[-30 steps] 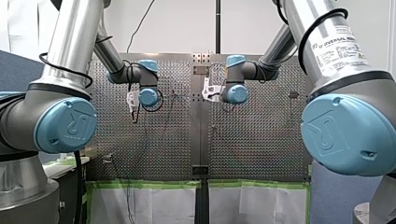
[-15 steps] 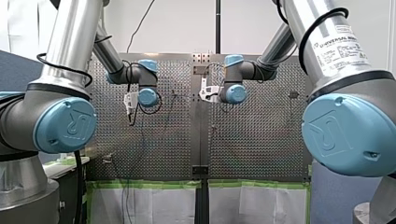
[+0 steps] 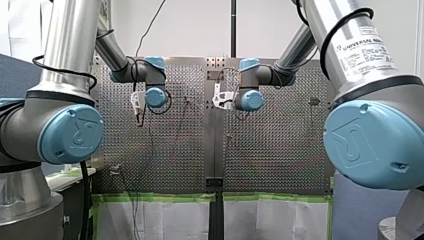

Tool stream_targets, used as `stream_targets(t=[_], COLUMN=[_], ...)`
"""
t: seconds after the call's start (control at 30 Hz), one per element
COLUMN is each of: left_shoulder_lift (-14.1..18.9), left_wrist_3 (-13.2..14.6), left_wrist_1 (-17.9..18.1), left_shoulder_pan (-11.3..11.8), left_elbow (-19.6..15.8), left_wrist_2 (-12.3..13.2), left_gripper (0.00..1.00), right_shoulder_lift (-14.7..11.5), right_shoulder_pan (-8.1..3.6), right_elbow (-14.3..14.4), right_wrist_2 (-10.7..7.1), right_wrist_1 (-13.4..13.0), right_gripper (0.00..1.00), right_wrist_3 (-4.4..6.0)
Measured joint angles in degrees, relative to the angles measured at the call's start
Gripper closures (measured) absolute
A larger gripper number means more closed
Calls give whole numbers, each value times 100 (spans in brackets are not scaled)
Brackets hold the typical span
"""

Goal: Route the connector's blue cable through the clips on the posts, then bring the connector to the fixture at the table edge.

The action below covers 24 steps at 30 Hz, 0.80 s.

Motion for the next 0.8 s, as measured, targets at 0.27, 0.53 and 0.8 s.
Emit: stream_targets(t=[0.27,0.53,0.8], left_shoulder_lift=[-72,-351,-384], left_wrist_3=[28,46,39], left_wrist_1=[18,212,161], left_shoulder_pan=[15,24,73], left_elbow=[-1,18,206], left_wrist_2=[74,201,219], left_gripper=[100,100,100], right_shoulder_lift=[-1,-1,0], right_shoulder_pan=[-53,-87,-111], right_elbow=[-2,-2,-2], right_wrist_2=[36,64,66], right_wrist_1=[11,6,-25], right_gripper=[100,100,100], right_wrist_3=[24,32,34])
